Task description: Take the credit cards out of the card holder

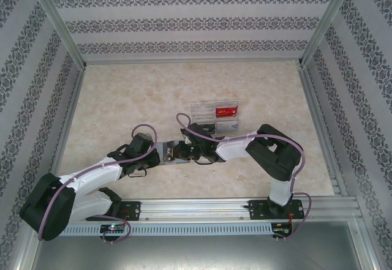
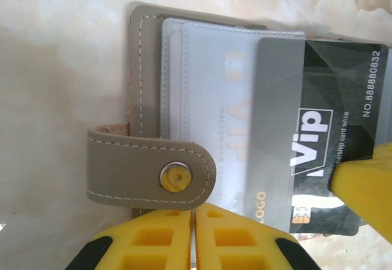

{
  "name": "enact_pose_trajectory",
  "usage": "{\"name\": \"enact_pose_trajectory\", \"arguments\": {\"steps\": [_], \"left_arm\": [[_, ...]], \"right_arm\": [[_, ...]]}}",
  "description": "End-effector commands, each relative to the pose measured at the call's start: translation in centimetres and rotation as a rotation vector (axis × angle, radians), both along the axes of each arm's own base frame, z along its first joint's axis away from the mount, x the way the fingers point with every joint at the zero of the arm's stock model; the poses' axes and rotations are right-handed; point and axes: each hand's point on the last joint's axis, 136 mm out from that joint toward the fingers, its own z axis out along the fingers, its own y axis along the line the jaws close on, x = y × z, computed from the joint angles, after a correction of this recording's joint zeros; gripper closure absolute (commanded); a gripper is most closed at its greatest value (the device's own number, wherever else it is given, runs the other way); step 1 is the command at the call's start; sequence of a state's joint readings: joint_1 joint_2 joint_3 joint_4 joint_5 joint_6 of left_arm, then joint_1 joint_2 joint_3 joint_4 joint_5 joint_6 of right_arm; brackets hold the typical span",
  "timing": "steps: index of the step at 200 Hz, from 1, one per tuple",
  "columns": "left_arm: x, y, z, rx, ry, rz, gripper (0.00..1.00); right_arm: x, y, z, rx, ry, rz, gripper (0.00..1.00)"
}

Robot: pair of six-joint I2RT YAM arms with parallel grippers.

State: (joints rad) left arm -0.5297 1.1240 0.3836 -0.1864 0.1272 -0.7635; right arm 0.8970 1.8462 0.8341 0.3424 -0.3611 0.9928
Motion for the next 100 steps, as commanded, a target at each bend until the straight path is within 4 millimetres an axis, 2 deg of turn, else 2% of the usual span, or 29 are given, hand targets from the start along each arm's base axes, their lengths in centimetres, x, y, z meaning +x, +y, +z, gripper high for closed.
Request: {"name": "enact_pose_trajectory", "arguments": {"steps": [1, 53, 100], "left_arm": [[-0.5, 0.5, -0.6, 0.01, 0.025, 0.009, 0.89], [-0.5, 0.4, -0.4, 0.009, 0.024, 0.006, 0.89], [-0.3, 0.3, 0.9, -0.006, -0.001, 0.004, 0.86]], "right_arm": [[0.0, -2.0, -1.2, -0.051, 0.014, -0.04, 0.93], [0.0, -3.5, 0.5, -0.025, -0.021, -0.052, 0.94], [-0.1, -4.8, 3.9, -0.026, -0.119, -0.009, 0.94]]}}
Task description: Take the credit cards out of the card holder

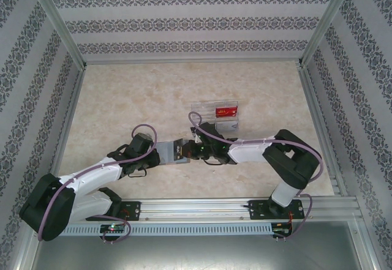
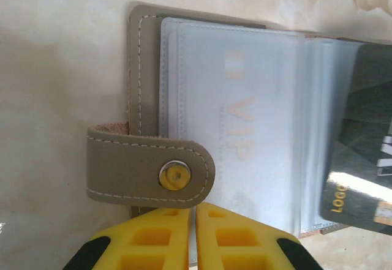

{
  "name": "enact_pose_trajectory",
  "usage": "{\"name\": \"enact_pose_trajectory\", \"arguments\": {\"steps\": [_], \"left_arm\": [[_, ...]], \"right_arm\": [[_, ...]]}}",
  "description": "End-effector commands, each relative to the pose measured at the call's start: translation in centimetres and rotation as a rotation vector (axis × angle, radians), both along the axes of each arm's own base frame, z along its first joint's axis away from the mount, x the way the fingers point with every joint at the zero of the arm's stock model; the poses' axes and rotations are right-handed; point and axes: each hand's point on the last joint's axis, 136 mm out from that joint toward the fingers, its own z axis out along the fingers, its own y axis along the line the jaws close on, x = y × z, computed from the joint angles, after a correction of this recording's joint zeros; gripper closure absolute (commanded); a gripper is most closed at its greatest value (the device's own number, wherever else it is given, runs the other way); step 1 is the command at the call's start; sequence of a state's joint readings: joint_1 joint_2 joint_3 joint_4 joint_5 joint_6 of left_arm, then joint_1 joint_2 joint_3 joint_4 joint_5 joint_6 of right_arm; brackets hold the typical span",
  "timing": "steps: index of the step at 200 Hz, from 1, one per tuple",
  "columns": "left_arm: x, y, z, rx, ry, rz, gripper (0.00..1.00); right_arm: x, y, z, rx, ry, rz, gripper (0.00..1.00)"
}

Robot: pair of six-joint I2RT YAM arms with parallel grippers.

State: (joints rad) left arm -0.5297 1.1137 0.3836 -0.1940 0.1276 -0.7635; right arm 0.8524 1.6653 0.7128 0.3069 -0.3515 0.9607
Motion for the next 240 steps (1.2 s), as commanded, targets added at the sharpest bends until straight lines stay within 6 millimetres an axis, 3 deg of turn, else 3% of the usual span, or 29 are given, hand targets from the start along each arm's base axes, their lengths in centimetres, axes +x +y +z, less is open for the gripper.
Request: {"name": "enact_pose_trajectory", "arguments": {"steps": [1, 23, 34, 44, 55, 61, 80, 115, 143, 184, 240], "left_arm": [[-0.2, 0.2, 0.8, -0.006, 0.0, 0.004, 0.86], [-0.1, -0.1, 2.2, -0.029, -0.031, -0.013, 0.82], [-0.1, -0.3, 3.0, -0.048, -0.054, -0.025, 0.74], [0.0, -0.5, 3.7, -0.064, -0.074, -0.034, 0.58], [0.0, -0.6, 4.4, -0.078, -0.102, -0.043, 0.27], [0.0, -0.6, 4.7, -0.079, -0.114, -0.047, 0.15], [-0.1, -0.5, 5.7, -0.091, -0.158, -0.058, 0.0], [-0.5, -0.7, 6.9, -0.136, -0.24, -0.089, 0.0], [-0.9, -0.1, 7.5, -0.143, -0.288, -0.085, 0.0], [-1.4, 0.3, 8.3, -0.165, -0.331, -0.075, 0.0], [-1.7, 0.3, 8.4, -0.176, -0.336, -0.073, 0.0]], "right_arm": [[0.2, -1.2, 1.6, -0.037, -0.078, 0.023, 0.94], [0.4, -2.5, 3.6, -0.113, -0.177, 0.062, 0.95], [0.6, -3.4, 4.7, -0.171, -0.241, 0.084, 0.95], [0.9, -4.2, 6.1, -0.23, -0.308, 0.114, 0.97], [1.4, -5.5, 7.4, -0.323, -0.381, 0.131, 0.97], [1.6, -6.3, 8.0, -0.375, -0.416, 0.144, 0.97], [2.5, -8.1, 10.0, -0.514, -0.555, 0.207, 0.95], [3.2, -9.5, 11.6, -0.688, -0.795, 0.413, 1.0], [3.7, -10.0, 11.7, -0.828, -0.909, 0.603, 1.0], [5.8, -10.9, 9.7, -1.099, -1.076, 0.852, 0.98], [8.0, -10.7, 6.3, -1.273, -1.141, 1.081, 0.96]]}}
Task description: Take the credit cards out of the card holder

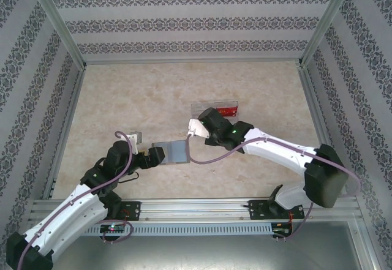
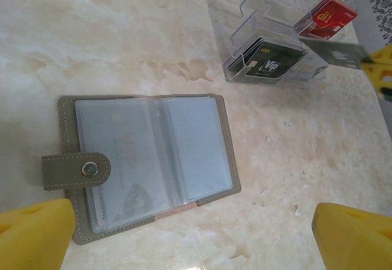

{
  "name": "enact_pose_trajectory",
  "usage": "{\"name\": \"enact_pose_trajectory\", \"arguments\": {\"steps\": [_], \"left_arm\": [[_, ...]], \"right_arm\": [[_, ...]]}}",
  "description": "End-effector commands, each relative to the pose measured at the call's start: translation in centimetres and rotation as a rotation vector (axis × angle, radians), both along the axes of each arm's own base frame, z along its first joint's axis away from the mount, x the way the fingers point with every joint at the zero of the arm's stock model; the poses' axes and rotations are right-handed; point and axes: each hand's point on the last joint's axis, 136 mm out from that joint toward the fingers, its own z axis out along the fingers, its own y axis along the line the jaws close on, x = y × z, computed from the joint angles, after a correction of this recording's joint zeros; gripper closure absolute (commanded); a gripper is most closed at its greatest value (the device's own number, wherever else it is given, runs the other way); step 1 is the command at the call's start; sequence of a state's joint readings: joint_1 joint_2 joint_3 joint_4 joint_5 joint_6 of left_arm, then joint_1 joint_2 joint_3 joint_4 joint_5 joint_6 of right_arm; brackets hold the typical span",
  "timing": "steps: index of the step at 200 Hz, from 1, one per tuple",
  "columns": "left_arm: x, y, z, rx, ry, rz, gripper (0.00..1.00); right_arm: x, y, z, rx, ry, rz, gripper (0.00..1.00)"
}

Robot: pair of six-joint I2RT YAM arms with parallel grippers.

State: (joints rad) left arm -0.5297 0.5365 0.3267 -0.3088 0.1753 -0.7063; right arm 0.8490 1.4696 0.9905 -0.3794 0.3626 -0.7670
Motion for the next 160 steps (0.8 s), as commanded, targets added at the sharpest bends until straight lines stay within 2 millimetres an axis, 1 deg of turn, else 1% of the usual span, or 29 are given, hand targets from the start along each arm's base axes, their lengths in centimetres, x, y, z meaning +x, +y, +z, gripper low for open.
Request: {"name": "enact_pose_trajectory", "arguments": {"steps": [1, 23, 60, 88, 121, 143, 160], "left_arm": [[-0.4, 0.5, -0.9, 0.027, 0.02, 0.006, 0.0], [-0.4, 0.6, -1.0, 0.028, 0.023, 0.008, 0.0], [-0.5, 0.7, -1.0, 0.03, 0.021, 0.013, 0.0], [-0.5, 0.8, -1.0, 0.031, 0.022, 0.017, 0.0], [-0.5, 0.8, -1.1, 0.033, 0.022, 0.018, 0.0], [-0.5, 0.9, -1.2, 0.037, 0.024, 0.021, 0.0], [-0.4, 1.0, -1.2, 0.038, 0.024, 0.023, 0.0]], "right_arm": [[1.2, 0.0, -0.9, -0.144, -0.075, 0.095, 0.96], [1.8, 0.3, -1.6, -0.157, -0.06, 0.101, 0.96], [2.4, 0.0, -3.3, -0.171, -0.01, 0.087, 0.95], [2.6, 0.0, -4.5, -0.189, 0.013, 0.079, 0.94], [3.3, 0.1, -4.7, -0.18, 0.02, 0.051, 0.93], [3.4, 0.3, -4.7, -0.169, 0.021, 0.046, 0.93], [3.4, 0.5, -4.1, -0.14, 0.016, 0.042, 0.94]]}}
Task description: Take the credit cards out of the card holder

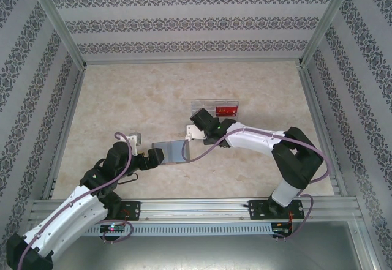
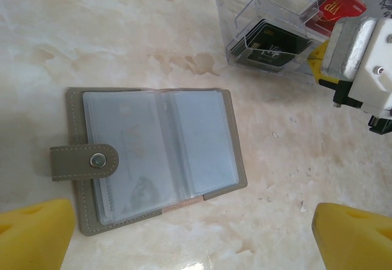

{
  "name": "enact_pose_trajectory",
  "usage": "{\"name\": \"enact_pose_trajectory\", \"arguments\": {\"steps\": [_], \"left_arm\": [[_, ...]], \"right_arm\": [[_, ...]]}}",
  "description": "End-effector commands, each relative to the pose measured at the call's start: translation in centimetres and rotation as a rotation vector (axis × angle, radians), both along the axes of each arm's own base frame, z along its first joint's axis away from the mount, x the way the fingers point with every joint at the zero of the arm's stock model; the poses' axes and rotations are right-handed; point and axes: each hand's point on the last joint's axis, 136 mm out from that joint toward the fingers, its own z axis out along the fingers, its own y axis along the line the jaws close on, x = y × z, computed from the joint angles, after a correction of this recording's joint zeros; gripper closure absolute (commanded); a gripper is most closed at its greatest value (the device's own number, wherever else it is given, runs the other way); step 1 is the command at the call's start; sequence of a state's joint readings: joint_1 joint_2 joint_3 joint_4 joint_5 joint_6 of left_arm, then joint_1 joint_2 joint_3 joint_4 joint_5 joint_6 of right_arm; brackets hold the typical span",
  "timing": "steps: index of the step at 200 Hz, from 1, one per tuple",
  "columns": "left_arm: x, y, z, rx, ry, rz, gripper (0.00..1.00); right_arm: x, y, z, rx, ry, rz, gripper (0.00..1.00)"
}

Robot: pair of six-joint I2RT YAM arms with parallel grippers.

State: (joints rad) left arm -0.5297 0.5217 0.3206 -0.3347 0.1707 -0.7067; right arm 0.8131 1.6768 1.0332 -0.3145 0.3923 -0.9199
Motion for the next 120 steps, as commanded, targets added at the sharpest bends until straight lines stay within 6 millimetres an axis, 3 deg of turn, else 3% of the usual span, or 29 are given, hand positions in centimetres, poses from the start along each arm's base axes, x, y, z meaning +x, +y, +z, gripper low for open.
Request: {"name": "enact_pose_trajectory", "arguments": {"steps": [1, 57, 120], "left_arm": [[-0.1, 0.7, -0.7, 0.027, 0.011, 0.019, 0.0], [-0.1, 0.7, -0.8, 0.028, 0.009, 0.023, 0.0], [-0.1, 0.8, -0.8, 0.029, 0.012, 0.024, 0.0]], "right_arm": [[0.7, 0.3, 1.0, 0.045, -0.014, -0.025, 0.94], [0.1, 0.5, 2.4, 0.112, -0.005, -0.032, 0.93], [0.7, 0.1, 0.5, 0.087, 0.028, -0.078, 0.91]]}}
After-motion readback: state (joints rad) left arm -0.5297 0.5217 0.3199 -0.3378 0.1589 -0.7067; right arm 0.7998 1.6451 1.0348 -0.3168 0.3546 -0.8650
